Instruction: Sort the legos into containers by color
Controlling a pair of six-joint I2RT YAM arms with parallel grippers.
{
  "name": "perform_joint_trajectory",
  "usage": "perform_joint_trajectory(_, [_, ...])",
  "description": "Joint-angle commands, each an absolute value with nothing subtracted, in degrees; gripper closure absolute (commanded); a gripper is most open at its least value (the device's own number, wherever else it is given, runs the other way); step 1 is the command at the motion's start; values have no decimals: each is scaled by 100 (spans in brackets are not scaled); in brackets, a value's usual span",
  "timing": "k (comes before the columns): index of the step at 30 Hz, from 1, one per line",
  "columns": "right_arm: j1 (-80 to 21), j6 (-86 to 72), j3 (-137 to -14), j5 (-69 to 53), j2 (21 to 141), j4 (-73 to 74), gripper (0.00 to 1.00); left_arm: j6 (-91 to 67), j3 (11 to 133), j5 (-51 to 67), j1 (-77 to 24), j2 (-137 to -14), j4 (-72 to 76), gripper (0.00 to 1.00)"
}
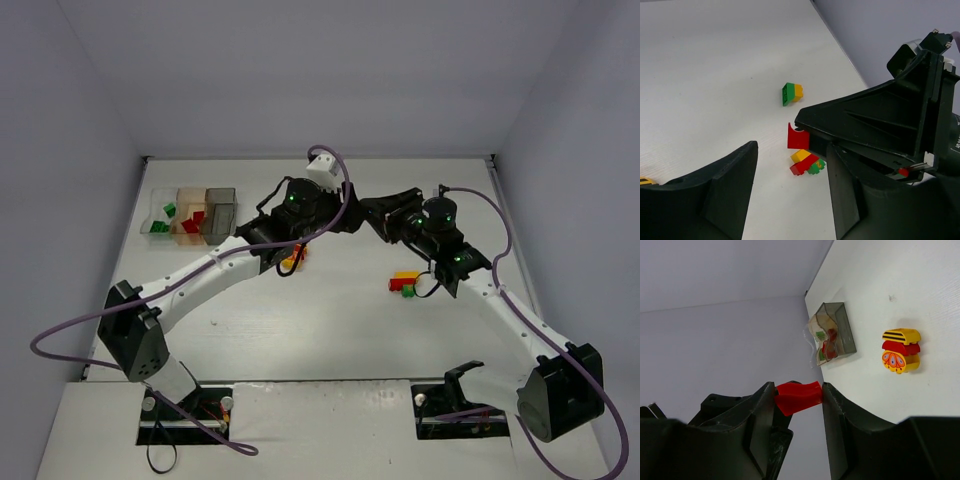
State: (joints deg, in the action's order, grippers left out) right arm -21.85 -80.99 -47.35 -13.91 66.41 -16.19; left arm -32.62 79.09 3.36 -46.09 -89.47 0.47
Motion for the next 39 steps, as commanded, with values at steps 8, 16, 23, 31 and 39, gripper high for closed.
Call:
perform_joint_trajectory(8, [-2285,-8472,-4632,-1433,6548,-2469,100,-3146,8279,220,-4649,-9044,545,50])
perform_joint_trajectory(16, [-2311,-8595,-4527,-1468,6504,-2610,100,-3155,7981,97,-4641,-8965,1142,50])
perform_joint_trajectory(23, [-2373,-8956,-4271,-1512,6469,-2944,100,-3112,7734,114,-4649,-8903,1714,58])
perform_joint_trajectory(31, [-2391,-8974,-4263,-1494,6442,-3006,93,-2971,7480,53,-4658,-8780,2048,92])
perform_joint_trajectory(39, [-2382,-8510,-4333,-1231,6451,-2699,22,-2822,7207,-78,-4641,-8500,1934,100])
